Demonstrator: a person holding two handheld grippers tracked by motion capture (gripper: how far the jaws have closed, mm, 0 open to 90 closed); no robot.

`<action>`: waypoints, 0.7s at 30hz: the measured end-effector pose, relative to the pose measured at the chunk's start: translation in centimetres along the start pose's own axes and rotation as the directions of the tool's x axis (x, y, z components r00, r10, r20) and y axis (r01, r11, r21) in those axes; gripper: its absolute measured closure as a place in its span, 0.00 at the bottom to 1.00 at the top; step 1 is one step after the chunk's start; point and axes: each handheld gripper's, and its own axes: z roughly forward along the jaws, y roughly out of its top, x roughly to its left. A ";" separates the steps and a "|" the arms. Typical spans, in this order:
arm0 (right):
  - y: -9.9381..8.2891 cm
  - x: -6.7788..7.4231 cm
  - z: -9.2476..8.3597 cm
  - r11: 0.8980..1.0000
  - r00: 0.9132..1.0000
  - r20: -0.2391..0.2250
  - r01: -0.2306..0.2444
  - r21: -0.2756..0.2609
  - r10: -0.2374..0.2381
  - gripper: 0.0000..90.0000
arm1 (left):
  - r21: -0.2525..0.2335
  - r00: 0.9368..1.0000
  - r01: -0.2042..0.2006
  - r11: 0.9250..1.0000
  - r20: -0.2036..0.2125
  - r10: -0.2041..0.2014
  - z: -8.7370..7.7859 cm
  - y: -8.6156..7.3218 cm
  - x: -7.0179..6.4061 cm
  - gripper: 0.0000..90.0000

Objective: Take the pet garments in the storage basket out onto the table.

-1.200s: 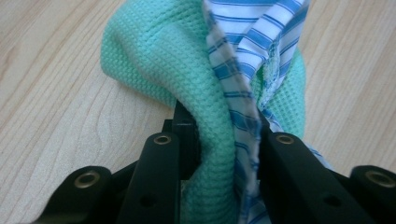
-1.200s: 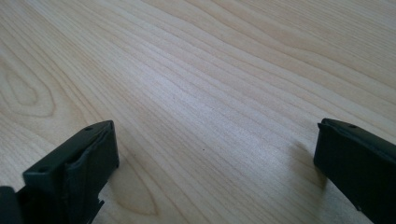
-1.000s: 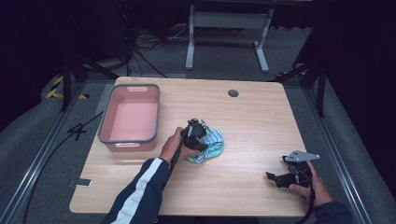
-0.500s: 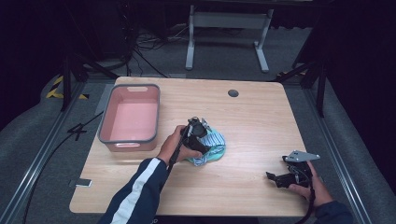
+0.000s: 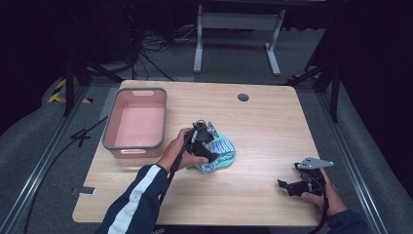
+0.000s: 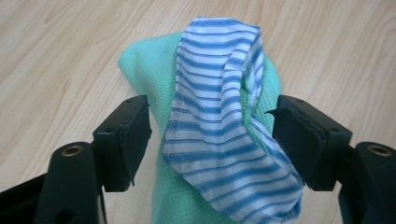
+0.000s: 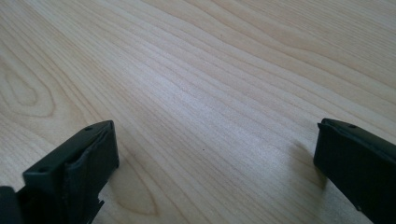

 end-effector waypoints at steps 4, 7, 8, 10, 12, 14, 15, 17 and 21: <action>0.0 0.0 0.0 1.000 1.000 0.001 0.000 0.000 0.000 0.00 | -0.011 0.999 -0.034 0.999 -0.009 0.033 -0.8 -0.1 -0.4 0.27; 0.0 0.0 0.0 1.000 1.000 0.001 0.000 0.000 0.000 0.00 | -0.009 0.998 -0.053 0.999 -0.020 0.053 -1.4 -0.3 -0.6 0.26; 0.0 0.0 0.0 1.000 1.000 0.002 -0.002 -0.002 0.002 0.00 | -0.010 0.998 -0.054 0.998 -0.021 0.054 -1.6 -0.4 -0.8 0.26; 0.0 0.0 0.0 1.000 1.000 0.002 -0.002 -0.002 0.002 0.00 | -0.003 0.997 -0.064 0.998 -0.030 0.064 -1.8 -0.5 -0.9 0.26; 0.0 0.0 0.0 1.000 1.000 0.002 -0.002 -0.002 0.002 0.00 | -0.003 0.996 -0.078 0.997 -0.037 0.078 -2.2 -0.7 -1.0 0.26; 0.0 0.0 0.0 1.000 1.000 0.001 -0.001 0.000 0.001 0.00 | -0.002 0.996 -0.083 0.997 -0.044 0.083 -2.4 -0.9 -1.1 0.26; 0.0 0.0 0.0 1.000 1.000 0.001 -0.001 0.000 0.001 0.00 | -0.004 0.995 -0.086 0.996 -0.045 0.086 -2.6 -1.1 -1.2 0.26; 0.0 0.0 0.0 1.000 1.000 0.002 0.000 0.000 0.000 0.00 | 0.004 0.994 -0.101 0.995 -0.048 0.101 -2.8 -1.2 -1.3 0.27; 0.0 0.0 0.0 1.000 1.000 0.002 -0.001 0.000 0.001 0.00 | 0.007 0.991 -0.123 0.992 -0.053 0.123 -3.5 -2.0 -1.8 0.27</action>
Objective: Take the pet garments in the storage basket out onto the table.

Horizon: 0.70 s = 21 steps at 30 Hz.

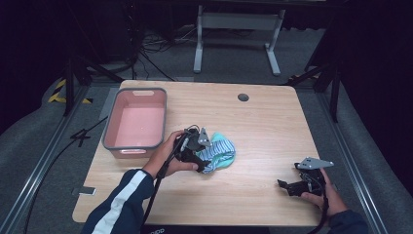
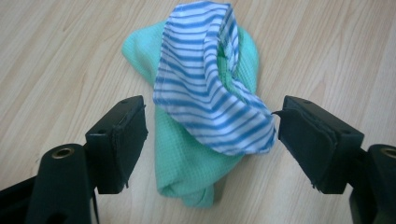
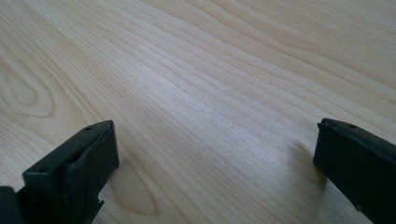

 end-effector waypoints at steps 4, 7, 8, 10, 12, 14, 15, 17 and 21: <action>0.0 0.0 0.0 1.000 1.000 0.000 0.000 0.000 0.000 0.00 | -0.002 1.000 -0.014 1.000 -0.008 0.014 -0.7 -0.9 -0.3 0.27; 0.0 0.0 0.0 1.000 1.000 0.001 0.000 0.000 0.000 0.00 | 0.006 1.000 -0.025 1.000 -0.011 0.026 -1.2 -1.7 -0.4 0.27; 0.0 0.0 0.0 1.000 1.000 0.000 -0.001 0.000 0.001 0.00 | 0.005 0.999 -0.034 0.999 -0.014 0.035 -1.3 -1.9 -0.4 0.27; 0.0 0.0 0.0 1.000 1.000 0.001 0.000 0.000 0.000 0.00 | 0.013 0.999 -0.033 0.999 -0.014 0.033 -1.6 -2.5 -0.5 0.27; 0.0 0.0 0.0 1.000 1.000 0.001 0.000 0.000 0.000 0.00 | 0.016 0.999 -0.039 0.999 -0.014 0.039 -1.8 -3.2 -0.6 0.27; 0.0 0.0 0.0 1.000 1.000 0.001 -0.001 0.000 0.001 0.00 | 0.014 0.999 -0.042 0.999 -0.010 0.042 -2.0 -3.5 -0.6 0.27; 0.0 0.0 0.0 1.000 1.000 0.001 0.000 -0.001 0.000 0.00 | 0.016 0.999 -0.039 0.999 -0.011 0.039 -2.1 -3.9 -0.7 0.27; 0.0 0.0 0.0 1.000 1.000 0.001 0.000 -0.001 0.000 0.00 | 0.022 0.999 -0.044 0.999 -0.013 0.044 -2.2 -4.5 -0.8 0.27; 0.0 0.0 0.0 1.000 1.000 0.001 0.000 0.000 0.000 0.00 | 0.037 0.999 -0.051 0.998 -0.016 0.051 -2.5 -5.9 -1.0 0.27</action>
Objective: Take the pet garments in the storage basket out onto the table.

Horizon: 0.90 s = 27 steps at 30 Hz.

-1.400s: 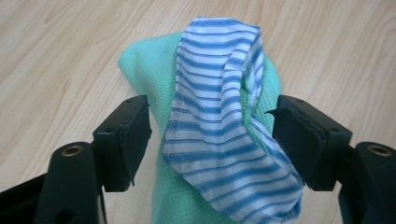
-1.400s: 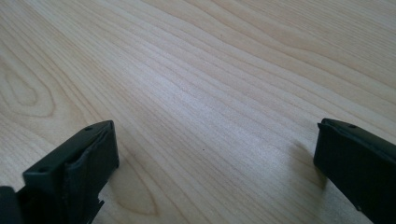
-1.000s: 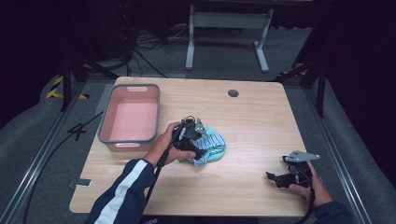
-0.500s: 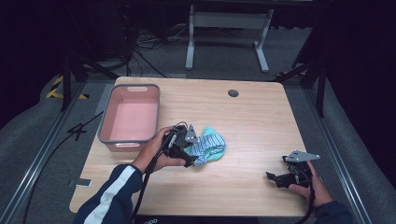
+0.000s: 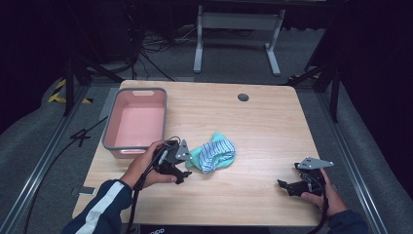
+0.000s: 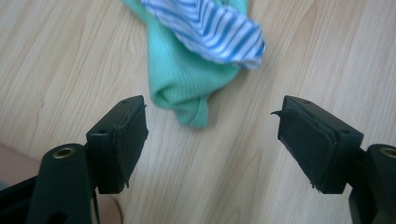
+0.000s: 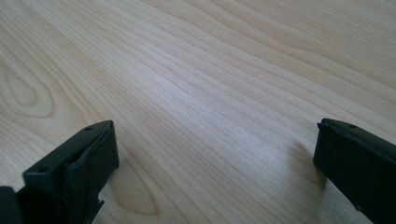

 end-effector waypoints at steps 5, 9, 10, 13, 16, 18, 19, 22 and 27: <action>0.0 0.0 0.0 1.000 1.000 0.001 -0.001 -0.001 0.001 0.00 | 0.012 1.000 0.000 1.000 -0.001 0.000 -0.2 -2.1 -0.2 0.27; 0.0 0.0 0.0 1.000 1.000 0.002 -0.001 -0.001 0.001 0.00 | 0.013 1.000 0.010 1.000 -0.008 -0.010 -0.4 -3.3 -0.2 0.27; 0.0 0.0 0.0 1.000 1.000 0.002 -0.001 -0.001 0.001 0.00 | 0.016 1.000 0.017 1.000 -0.013 -0.017 -0.4 -3.6 -0.2 0.27; 0.0 0.0 0.0 1.000 1.000 0.002 -0.001 -0.001 0.001 0.00 | 0.028 1.000 0.020 0.999 -0.018 -0.020 -0.5 -4.7 -0.2 0.27; 0.0 0.0 0.0 1.000 1.000 0.002 -0.001 -0.001 0.001 0.00 | 0.030 0.999 0.014 0.999 -0.029 -0.013 -0.7 -5.7 -0.2 0.26; 0.0 0.0 0.0 1.000 1.000 0.002 -0.001 -0.001 0.001 0.00 | 0.030 0.999 0.018 0.999 -0.029 -0.017 -0.9 -6.4 -0.1 0.26; 0.0 0.0 0.0 1.000 1.000 0.002 -0.001 -0.001 0.001 0.00 | 0.028 0.999 0.018 0.999 -0.041 -0.017 -1.0 -6.7 -0.1 0.26; 0.0 0.0 0.0 1.000 1.000 0.002 -0.001 -0.001 0.001 0.00 | 0.020 0.999 0.028 0.999 -0.043 -0.028 -1.3 -7.7 -0.1 0.26; 0.0 0.0 0.0 1.000 1.000 0.002 -0.002 -0.001 0.002 0.00 | 0.021 0.998 0.039 0.999 -0.057 -0.037 -1.8 -9.5 0.0 0.26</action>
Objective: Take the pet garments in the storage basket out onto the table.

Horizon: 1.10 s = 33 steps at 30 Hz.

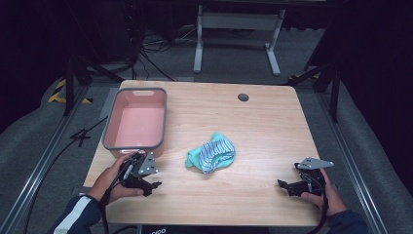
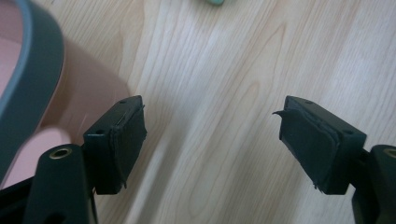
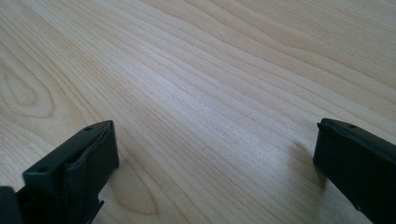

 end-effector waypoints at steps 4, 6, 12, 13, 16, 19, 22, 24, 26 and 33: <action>0.0 0.0 0.0 1.000 1.000 0.000 0.000 0.000 0.000 0.00 | 0.002 0.999 0.032 0.999 -0.005 -0.032 -0.1 -1.7 0.2 0.25; 0.0 0.0 0.0 1.000 1.000 0.000 0.000 0.000 0.000 0.00 | 0.006 0.999 0.042 0.999 -0.012 -0.042 0.0 -2.7 0.3 0.25; 0.0 0.0 0.0 1.000 1.000 0.000 0.000 0.000 0.000 0.00 | -0.012 0.996 0.093 0.996 -0.013 -0.094 0.1 -5.3 0.6 0.24; 0.0 0.0 0.0 1.000 1.000 0.000 0.000 0.000 0.000 0.00 | -0.012 0.996 0.093 0.996 -0.013 -0.094 0.1 -5.3 0.6 0.24; 0.0 0.0 0.0 1.000 1.000 0.000 0.000 0.000 0.000 0.00 | -0.038 0.989 0.147 0.988 0.001 -0.147 0.0 -6.6 0.8 0.24; 0.0 0.0 0.0 1.000 1.000 0.000 0.000 0.000 0.000 0.00 | -0.082 0.982 0.189 0.978 0.009 -0.189 -0.3 -8.0 1.1 0.22; 0.0 0.0 0.0 1.000 1.000 0.000 0.000 0.000 0.000 0.00 | -0.104 0.973 0.233 0.967 0.023 -0.232 -0.4 -9.1 1.3 0.22; 0.0 0.0 0.0 1.000 1.000 0.000 0.000 0.000 0.000 0.00 | -0.122 0.962 0.273 0.954 0.045 -0.269 -0.4 -10.2 1.5 0.22; 0.0 0.0 0.0 1.000 1.000 0.000 0.000 0.000 0.000 0.00 | -0.139 0.950 0.313 0.940 0.044 -0.310 -0.2 -11.3 1.5 0.22; 0.0 0.0 0.0 1.000 1.000 0.002 0.000 0.000 0.000 0.01 | -0.203 0.922 0.386 0.900 0.046 -0.385 -0.3 -13.3 1.6 0.21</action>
